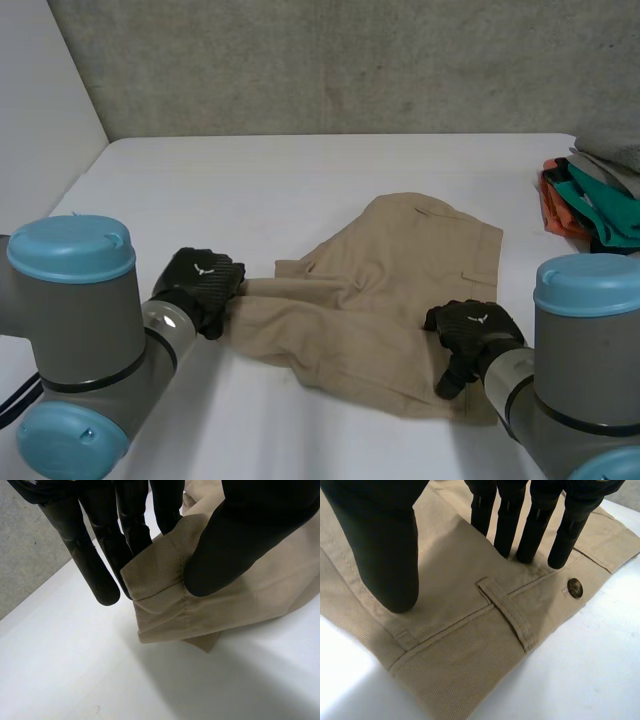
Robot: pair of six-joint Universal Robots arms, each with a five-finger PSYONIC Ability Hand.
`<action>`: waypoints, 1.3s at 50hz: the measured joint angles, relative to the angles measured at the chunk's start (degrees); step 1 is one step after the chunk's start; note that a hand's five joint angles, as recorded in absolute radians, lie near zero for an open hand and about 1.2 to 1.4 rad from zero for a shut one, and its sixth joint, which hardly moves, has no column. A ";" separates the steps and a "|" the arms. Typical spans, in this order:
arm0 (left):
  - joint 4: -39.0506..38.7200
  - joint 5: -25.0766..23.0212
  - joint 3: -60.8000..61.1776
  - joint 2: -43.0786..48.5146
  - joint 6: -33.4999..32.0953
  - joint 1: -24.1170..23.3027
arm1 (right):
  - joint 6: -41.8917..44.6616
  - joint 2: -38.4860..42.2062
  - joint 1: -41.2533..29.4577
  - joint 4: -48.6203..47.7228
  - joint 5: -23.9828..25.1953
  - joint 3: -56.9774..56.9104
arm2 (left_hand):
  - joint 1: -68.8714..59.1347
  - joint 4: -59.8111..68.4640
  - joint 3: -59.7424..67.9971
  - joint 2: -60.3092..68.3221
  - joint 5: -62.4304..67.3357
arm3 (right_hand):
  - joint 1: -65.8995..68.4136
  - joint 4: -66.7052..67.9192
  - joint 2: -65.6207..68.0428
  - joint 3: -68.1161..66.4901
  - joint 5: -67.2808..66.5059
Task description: Fold the laundry.
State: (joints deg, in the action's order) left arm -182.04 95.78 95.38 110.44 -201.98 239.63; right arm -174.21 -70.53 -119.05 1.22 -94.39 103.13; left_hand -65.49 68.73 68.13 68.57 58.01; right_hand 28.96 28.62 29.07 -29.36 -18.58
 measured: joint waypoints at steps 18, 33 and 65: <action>-0.34 -0.39 -0.14 -0.91 -0.22 0.29 | 4.51 -15.98 0.09 3.37 0.89 9.58 | 0.00 0.00 0.00 0.00 0.00 | -0.02 -0.38 -0.83 1.07 0.34; -0.81 -0.32 0.17 -0.84 0.04 -0.01 | 6.56 -9.44 -0.58 -3.26 1.58 14.08 | 0.00 0.00 0.00 0.00 0.00 | 1.11 1.84 1.17 -1.18 -2.54; 8.72 0.31 2.46 -11.83 -0.82 0.24 | 23.54 -7.31 5.13 -0.90 1.05 -2.52 | 0.00 0.01 0.16 0.07 0.00 | 34.93 39.89 38.47 -38.63 -39.01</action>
State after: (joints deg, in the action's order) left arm -173.32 96.08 97.84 98.61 -202.80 239.87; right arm -150.66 -77.83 -113.92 0.32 -93.35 100.61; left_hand -65.49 68.74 68.29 68.64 58.01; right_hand 63.90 68.52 67.54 -67.99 -57.59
